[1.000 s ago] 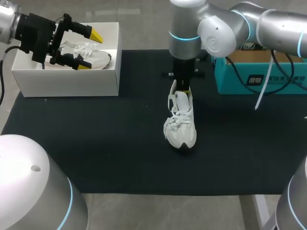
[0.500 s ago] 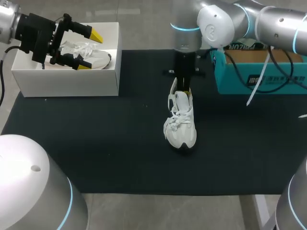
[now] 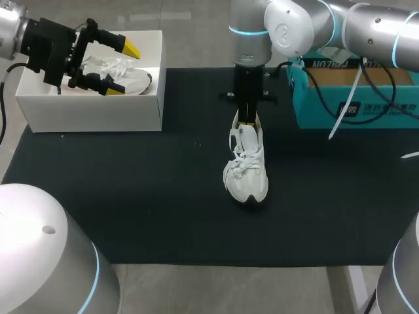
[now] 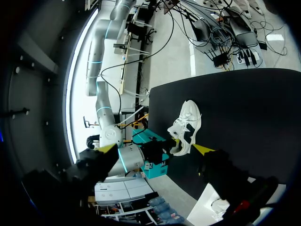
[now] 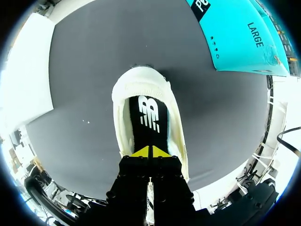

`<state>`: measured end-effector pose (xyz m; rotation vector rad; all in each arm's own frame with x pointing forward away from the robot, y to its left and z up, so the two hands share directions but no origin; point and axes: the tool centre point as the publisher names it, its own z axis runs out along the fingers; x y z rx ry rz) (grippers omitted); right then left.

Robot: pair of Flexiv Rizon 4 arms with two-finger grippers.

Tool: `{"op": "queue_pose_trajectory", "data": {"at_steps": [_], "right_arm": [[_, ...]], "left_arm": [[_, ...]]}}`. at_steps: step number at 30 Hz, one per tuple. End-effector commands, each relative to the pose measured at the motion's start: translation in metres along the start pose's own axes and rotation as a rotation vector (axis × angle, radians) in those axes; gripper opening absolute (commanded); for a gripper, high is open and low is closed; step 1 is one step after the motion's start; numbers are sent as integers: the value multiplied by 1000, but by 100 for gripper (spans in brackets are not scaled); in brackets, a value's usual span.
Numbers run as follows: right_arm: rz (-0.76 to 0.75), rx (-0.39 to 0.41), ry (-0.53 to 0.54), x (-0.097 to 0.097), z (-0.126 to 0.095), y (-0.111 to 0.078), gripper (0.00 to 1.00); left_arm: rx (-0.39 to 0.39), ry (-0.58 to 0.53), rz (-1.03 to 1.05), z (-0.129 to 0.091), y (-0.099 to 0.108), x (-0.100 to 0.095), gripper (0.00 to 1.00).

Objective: Take the shoe out of the shoebox, open the shoe tongue, remove and reinsert the insole, then place the shoe into the shoebox

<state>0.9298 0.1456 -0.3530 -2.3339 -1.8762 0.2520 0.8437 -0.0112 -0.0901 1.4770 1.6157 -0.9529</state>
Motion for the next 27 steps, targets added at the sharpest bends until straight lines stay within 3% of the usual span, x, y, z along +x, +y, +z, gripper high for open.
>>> {"op": "queue_pose_trajectory", "data": {"at_steps": [1, 4, 5, 6, 11, 27], "right_arm": [[-15, 12, 3, 3, 7, 3, 0], [-18, 19, 10, 4, 8, 0, 44], [-17, 21, 13, 4, 8, 0, 69], [-16, 22, 15, 4, 9, 0, 87], [-8, 31, 22, 3, 10, -2, 100], [-7, 26, 37, 1, -1, -17, 100]], "left_arm": [[2, 5, 0, 0, 1, -1, 100], [2, 5, 0, 0, 1, -1, 100], [2, 5, 0, 0, 1, -1, 100], [2, 5, 0, 0, 1, -1, 100], [2, 5, 0, 0, 1, -1, 100], [2, 5, 0, 0, 1, -1, 100]]}}
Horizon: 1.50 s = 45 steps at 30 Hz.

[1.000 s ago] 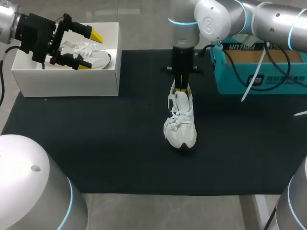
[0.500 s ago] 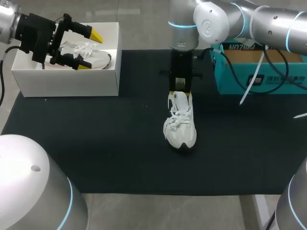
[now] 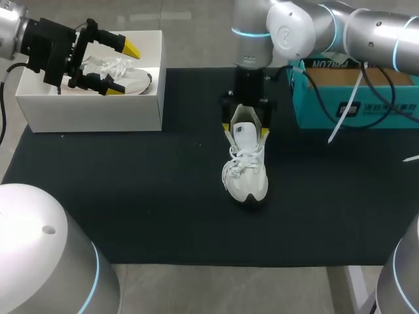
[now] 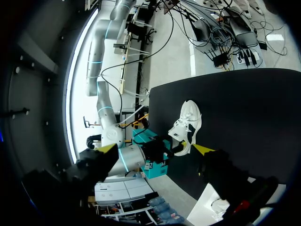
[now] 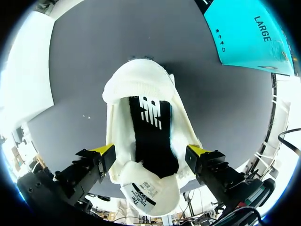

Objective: Take the shoe out of the shoebox, open the shoe tongue, remove and reinsert the insole, then place the shoe into the shoebox

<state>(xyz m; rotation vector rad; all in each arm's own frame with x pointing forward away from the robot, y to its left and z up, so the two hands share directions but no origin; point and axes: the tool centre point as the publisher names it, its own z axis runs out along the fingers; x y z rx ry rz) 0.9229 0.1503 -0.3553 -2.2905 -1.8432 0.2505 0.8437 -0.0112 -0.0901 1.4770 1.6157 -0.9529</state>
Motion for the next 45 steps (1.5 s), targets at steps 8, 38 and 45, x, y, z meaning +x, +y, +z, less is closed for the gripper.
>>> {"op": "queue_pose_trajectory", "data": {"at_steps": [8, 38, 45], "right_arm": [[-4, -24, 11, -2, -13, -26, 100], [105, -103, -51, -10, -21, -53, 0], [125, -84, -60, -13, -1, -27, 0]], "left_arm": [[2, 5, 0, 0, 1, -1, 100], [2, 5, 0, 0, 1, -1, 100], [2, 5, 0, 0, 1, -1, 100]]}}
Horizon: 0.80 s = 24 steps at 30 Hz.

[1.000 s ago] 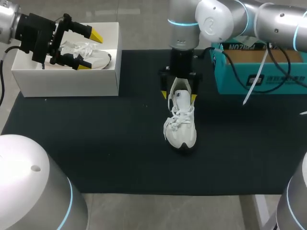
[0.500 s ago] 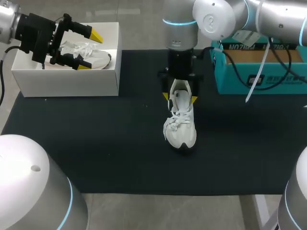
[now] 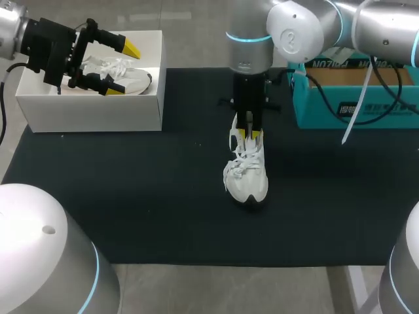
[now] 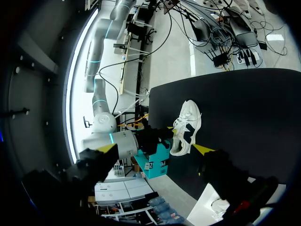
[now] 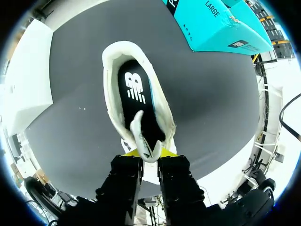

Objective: Take the shoe out of the shoebox, open the shoe tongue, remove and reinsert the insole, then place the shoe into the shoebox

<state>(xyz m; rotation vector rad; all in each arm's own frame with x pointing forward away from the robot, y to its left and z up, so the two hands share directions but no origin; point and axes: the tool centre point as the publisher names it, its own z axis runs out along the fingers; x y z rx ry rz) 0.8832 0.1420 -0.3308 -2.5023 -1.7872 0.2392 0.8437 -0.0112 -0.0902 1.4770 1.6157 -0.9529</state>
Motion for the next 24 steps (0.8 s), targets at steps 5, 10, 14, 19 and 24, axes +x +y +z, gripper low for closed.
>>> {"op": "queue_pose_trajectory", "data": {"at_steps": [5, 10, 14, 19, 24], "right_arm": [[6, 41, -34, 7, 25, 20, 0], [6, 26, -37, 5, 16, 18, 0], [12, 3, -29, -2, 0, 9, 45], [21, -22, -11, -8, -17, -4, 35], [14, -26, 4, -8, -23, -12, 0]], "left_arm": [[2, 5, 0, 0, 1, -1, 100], [2, 5, 0, 0, 1, -1, 100], [2, 5, 0, 0, 1, -1, 100], [2, 5, 0, 0, 1, -1, 100], [2, 5, 0, 0, 1, -1, 100]]}}
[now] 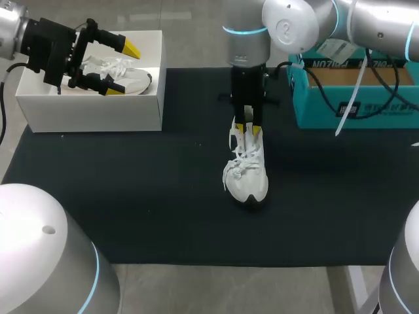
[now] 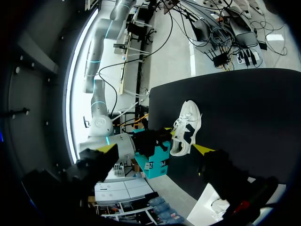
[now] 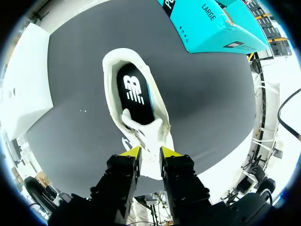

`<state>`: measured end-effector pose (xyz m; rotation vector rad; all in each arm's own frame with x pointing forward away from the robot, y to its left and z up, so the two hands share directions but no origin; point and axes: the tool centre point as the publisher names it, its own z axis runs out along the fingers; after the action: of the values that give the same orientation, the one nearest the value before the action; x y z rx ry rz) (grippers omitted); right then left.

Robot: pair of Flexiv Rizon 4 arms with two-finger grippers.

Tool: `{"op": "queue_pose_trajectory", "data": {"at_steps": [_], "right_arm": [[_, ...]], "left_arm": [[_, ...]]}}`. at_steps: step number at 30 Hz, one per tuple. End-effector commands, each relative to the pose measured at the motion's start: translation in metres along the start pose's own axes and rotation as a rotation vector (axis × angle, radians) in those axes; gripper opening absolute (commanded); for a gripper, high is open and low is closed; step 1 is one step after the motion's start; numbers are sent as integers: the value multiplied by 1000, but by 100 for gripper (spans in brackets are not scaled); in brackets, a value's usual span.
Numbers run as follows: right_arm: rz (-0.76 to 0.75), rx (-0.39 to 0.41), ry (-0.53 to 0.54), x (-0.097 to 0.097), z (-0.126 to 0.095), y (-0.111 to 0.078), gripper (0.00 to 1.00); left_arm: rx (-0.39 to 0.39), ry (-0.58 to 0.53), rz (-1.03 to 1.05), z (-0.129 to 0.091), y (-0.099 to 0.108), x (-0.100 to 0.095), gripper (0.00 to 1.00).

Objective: Take the shoe out of the shoebox, open the shoe tongue, remove and reinsert the insole, then place the shoe into the shoebox

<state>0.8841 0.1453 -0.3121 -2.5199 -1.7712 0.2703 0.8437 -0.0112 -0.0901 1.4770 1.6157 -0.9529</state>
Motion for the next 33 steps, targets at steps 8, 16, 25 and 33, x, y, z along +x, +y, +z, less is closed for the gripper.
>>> {"op": "queue_pose_trajectory", "data": {"at_steps": [8, 16, 25, 33], "right_arm": [[5, -14, 34, -5, 15, 5, 0], [7, 17, 23, 2, 32, 19, 0], [3, 12, 4, 2, 32, 21, 0], [-649, -239, 183, 13, -2, 4, 0]], "left_arm": [[2, 5, 0, 0, 1, -1, 100], [2, 5, 0, 0, 1, -1, 100], [2, 5, 0, 0, 1, -1, 100], [2, 5, 0, 0, 1, -1, 100]]}}
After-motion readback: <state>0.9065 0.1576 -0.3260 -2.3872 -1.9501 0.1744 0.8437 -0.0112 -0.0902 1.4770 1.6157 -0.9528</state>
